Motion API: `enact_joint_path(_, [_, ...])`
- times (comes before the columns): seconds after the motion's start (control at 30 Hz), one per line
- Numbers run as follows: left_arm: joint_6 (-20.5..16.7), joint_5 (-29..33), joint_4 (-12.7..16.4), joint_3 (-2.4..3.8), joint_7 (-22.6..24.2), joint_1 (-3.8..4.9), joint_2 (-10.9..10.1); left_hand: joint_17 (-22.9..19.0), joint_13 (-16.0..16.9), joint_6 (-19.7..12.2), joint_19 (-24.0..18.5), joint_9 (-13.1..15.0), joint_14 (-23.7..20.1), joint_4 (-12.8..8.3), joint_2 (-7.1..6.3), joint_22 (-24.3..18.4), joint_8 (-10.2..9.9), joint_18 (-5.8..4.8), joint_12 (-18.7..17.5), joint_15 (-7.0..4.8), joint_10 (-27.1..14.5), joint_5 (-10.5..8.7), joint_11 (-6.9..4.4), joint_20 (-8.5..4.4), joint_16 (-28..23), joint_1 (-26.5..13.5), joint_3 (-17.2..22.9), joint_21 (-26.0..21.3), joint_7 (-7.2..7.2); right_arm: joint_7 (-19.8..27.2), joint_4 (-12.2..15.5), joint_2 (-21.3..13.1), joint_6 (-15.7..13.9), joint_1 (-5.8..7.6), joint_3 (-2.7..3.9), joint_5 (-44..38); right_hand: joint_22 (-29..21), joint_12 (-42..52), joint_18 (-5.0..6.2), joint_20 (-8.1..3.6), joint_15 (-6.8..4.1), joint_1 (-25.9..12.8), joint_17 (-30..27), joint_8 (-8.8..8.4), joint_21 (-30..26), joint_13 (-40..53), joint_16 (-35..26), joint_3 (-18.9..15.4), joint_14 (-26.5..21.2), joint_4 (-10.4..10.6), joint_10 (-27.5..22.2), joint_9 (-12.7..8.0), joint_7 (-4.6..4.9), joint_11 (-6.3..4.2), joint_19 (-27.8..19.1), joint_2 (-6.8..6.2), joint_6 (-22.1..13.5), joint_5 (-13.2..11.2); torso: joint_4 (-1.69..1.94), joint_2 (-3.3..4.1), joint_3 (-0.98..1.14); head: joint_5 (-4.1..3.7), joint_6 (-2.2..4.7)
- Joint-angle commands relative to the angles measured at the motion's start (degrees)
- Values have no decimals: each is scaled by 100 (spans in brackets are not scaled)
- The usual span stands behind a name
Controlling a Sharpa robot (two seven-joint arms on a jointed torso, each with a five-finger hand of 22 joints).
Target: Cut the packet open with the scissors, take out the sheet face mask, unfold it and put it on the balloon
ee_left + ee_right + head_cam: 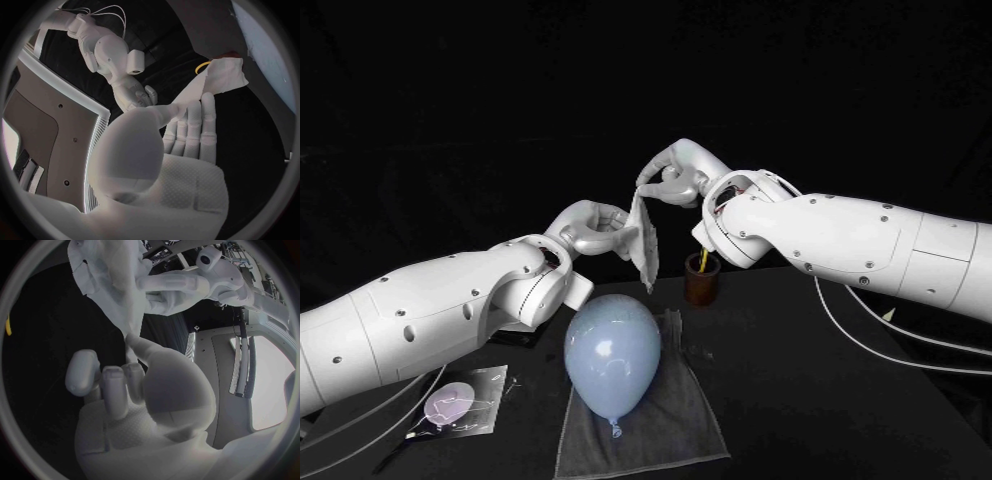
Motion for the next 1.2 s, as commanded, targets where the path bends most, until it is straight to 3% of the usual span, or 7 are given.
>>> enact_joint_path(0.03, [207, 80, 8, 7, 149, 1, -3, 35, 16, 206, 89, 23, 99, -22, -61, -20, 113, 128, 44, -2, 191, 15, -45, 25, 99, -207, -121, -16, -62, 2, 21, -19, 44, -3, 5, -61, 5, -3, 0, 3, -23, 39, 1112, 41, 10, 779, 18, 35, 409, 0, 216, 49, 11, -27, 22, 21, 39, 28, 1, 2, 4, 2, -7])
enact_joint_path(0.3, [53, 154, -47, 7, 106, 1, -6, 266, 7, 851, 771, 59, 732, 2, -499, -151, 466, 143, 118, -371, 1126, 32, -479, -201, 562, -635, -945, -43, -593, 47, 196, -123, 87, -35, 4, -21, 12, 0, -2, 1, -23, 30, 1111, 52, 16, 783, 17, 57, 410, -7, 219, 54, 13, -25, 29, 12, 33, 27, -5, -3, 4, 30, -16])
enact_joint_path(0.47, [35, 279, -99, 6, 77, 2, -1, 1176, 87, 1400, 1072, 24, 1450, 319, -757, -154, 628, 137, 258, -507, 1516, 20, -576, -338, 1000, -929, -1309, 13, -822, 71, 252, -158, 104, -54, 2, 13, 6, -3, -1, 1, -23, 28, 1110, 54, 10, 782, 16, 60, 409, -7, 218, 55, 13, -25, 25, 10, 32, 27, -6, -6, 4, 37, -15])
enact_joint_path(0.6, [95, 382, -122, 6, 66, 2, -6, 1504, 130, 1569, 1179, 44, 1696, 601, -743, -139, 708, 132, 307, -564, 1637, 20, -632, -393, 1145, -1092, -1464, 52, -913, 83, 280, -175, 125, -64, -1, 32, 6, -3, -1, 1, -23, 28, 1110, 54, 10, 782, 16, 60, 409, -7, 218, 55, 13, -25, 25, 10, 32, 27, -4, -4, 3, 31, -14])
enact_joint_path(0.73, [195, 505, -131, 6, 48, 2, -11, 1035, 112, 1490, 1188, -16, 1375, 1027, -625, -167, 590, 119, 180, -575, 1564, 21, -636, -427, 929, -1130, -1586, -2, -882, 87, 311, -198, 126, -73, -4, 41, 6, -3, -1, 1, -23, 28, 1110, 54, 10, 782, 16, 60, 409, -7, 218, 55, 13, -25, 25, 10, 32, 27, 1, -2, 0, 34, -19])
enact_joint_path(0.93, [385, 571, -115, 5, 1, 2, -28, 545, 49, 1255, 1137, -134, 983, 1053, -578, -218, 335, 107, -42, -515, 1370, 20, -570, -401, 654, -1036, -1667, -102, -728, 83, 339, -219, 96, -78, -5, 45, 6, -3, -1, 1, -23, 28, 1110, 54, 10, 782, 16, 60, 409, -7, 218, 55, 13, -25, 25, 10, 32, 27, -1, -1, 0, 36, -18])
enact_joint_path(1.2, [688, 614, -99, 5, -72, 3, -66, 487, -34, 864, 1002, -291, 706, 927, -997, -297, -32, 88, -353, -335, 940, 20, -366, -305, 526, -649, -1949, -268, -420, 82, 332, -223, 9, -80, -5, 46, 10, 1, -2, 1, -22, 19, 1122, 62, 12, 786, 22, 74, 415, -10, 221, 59, 14, -24, 29, 5, 28, 28, -1, 0, 2, 33, -22])
